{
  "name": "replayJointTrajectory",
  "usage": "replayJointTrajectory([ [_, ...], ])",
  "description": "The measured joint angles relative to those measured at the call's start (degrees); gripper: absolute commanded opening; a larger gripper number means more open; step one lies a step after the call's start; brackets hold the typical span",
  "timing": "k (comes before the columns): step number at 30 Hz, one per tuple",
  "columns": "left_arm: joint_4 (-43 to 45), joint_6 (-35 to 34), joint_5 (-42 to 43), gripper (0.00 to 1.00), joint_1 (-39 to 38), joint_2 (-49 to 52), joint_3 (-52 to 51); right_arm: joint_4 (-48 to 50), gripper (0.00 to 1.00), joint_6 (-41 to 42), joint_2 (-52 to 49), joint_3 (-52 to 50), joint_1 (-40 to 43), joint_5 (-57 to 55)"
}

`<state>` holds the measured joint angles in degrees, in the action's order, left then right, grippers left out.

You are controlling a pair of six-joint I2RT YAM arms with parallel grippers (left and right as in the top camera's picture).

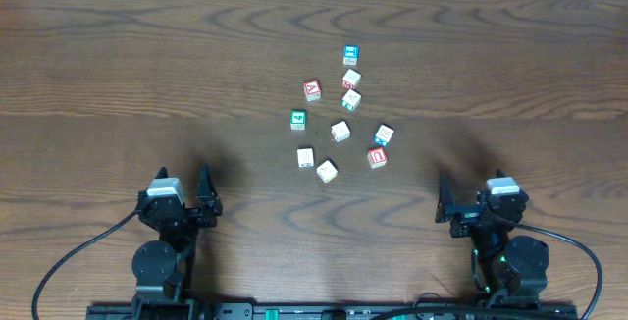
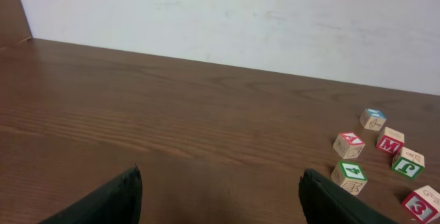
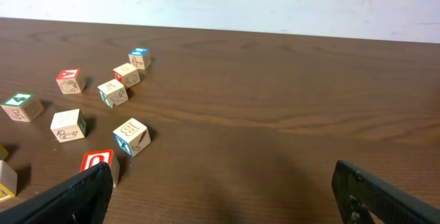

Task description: Lift 5 blocks

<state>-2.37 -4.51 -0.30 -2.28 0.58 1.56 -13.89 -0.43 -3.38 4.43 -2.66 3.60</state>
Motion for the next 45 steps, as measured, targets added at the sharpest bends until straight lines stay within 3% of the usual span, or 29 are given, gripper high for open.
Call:
replayJointTrajectory([
  [26, 0.0, 0.0, 0.0, 0.73, 0.0, 0.0, 0.0, 0.9, 0.99, 0.0, 0.0, 0.0, 0.0, 0.4],
  [45, 0.0, 0.0, 0.0, 0.74, 0.0, 0.0, 0.0, 0.8, 0.99, 4.4, -0.3, 1.0, 0.0, 15.0],
])
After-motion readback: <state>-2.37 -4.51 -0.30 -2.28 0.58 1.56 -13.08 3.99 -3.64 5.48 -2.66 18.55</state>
